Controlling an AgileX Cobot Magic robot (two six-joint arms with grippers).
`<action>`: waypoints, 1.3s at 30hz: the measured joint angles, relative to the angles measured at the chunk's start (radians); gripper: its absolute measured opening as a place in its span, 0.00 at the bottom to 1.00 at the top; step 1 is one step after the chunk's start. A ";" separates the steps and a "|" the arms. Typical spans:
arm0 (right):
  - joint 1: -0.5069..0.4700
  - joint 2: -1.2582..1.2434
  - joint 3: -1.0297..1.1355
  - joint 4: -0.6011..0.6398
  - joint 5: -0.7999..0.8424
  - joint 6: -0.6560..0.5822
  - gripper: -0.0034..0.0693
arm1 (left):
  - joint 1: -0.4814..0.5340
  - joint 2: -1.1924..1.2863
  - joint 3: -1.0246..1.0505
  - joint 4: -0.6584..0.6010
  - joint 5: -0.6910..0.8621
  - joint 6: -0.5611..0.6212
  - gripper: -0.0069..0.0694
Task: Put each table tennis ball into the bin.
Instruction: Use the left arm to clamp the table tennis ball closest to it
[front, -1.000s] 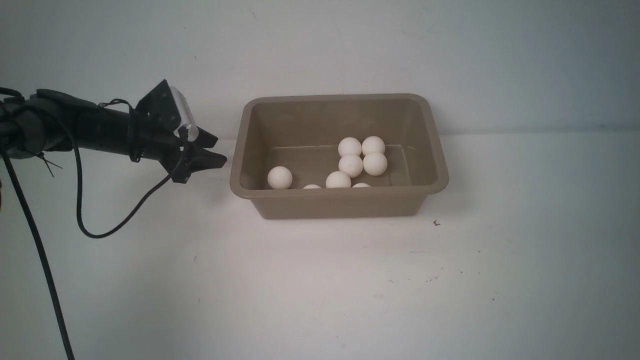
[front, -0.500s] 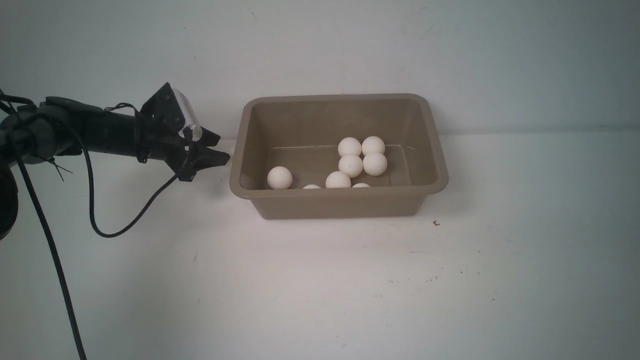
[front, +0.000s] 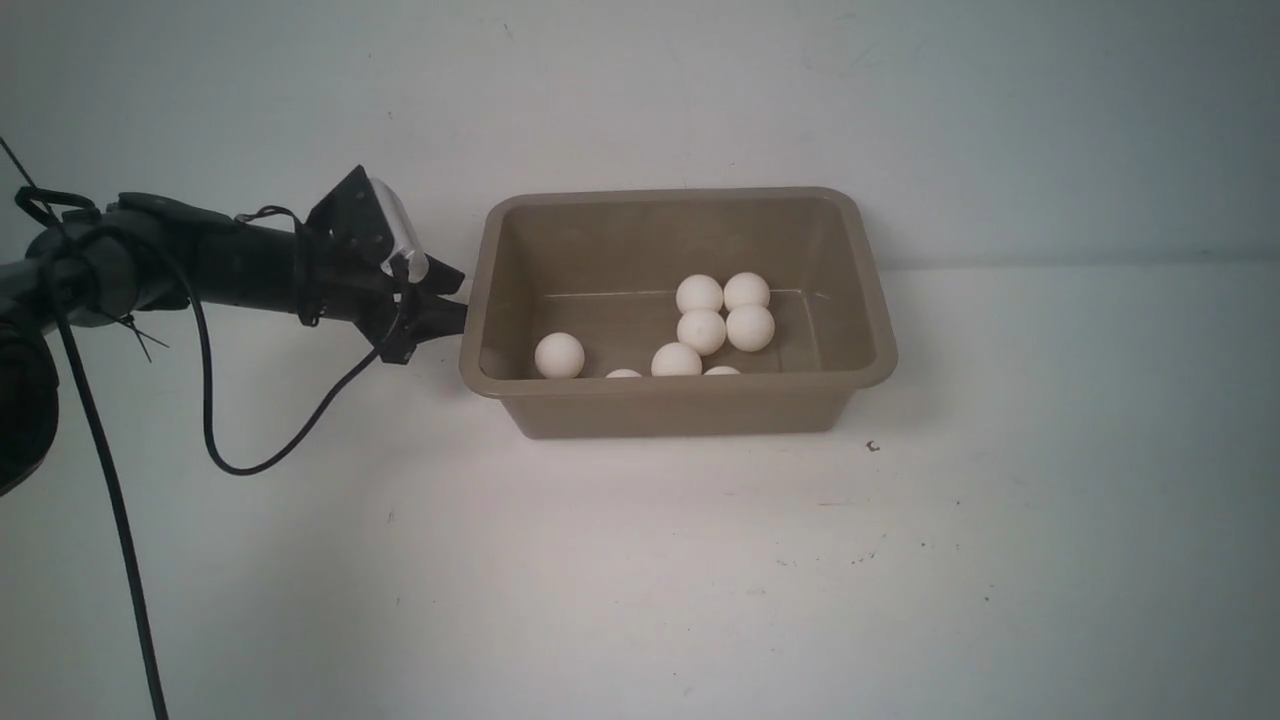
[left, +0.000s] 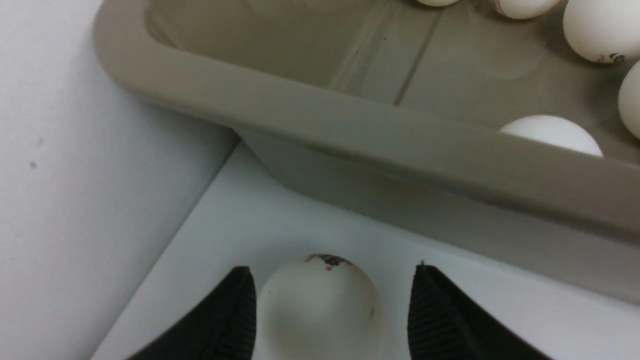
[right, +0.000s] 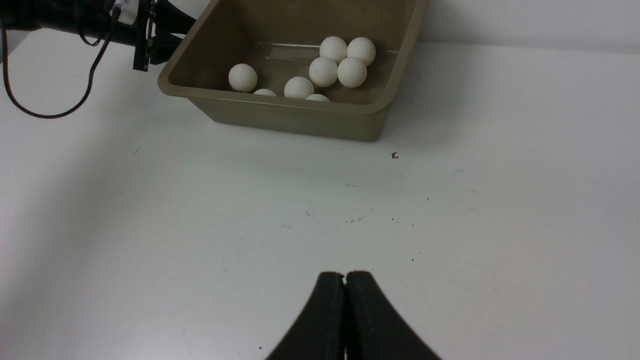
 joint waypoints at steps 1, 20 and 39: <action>0.000 0.000 0.000 0.000 0.000 0.000 0.02 | -0.003 0.008 -0.003 -0.002 -0.005 0.000 0.58; 0.000 0.000 0.000 0.000 0.000 0.000 0.02 | -0.023 0.046 -0.003 -0.113 -0.201 0.004 0.54; 0.000 0.000 0.000 0.000 -0.022 0.000 0.02 | 0.035 -0.045 -0.001 0.005 -0.158 -0.232 0.54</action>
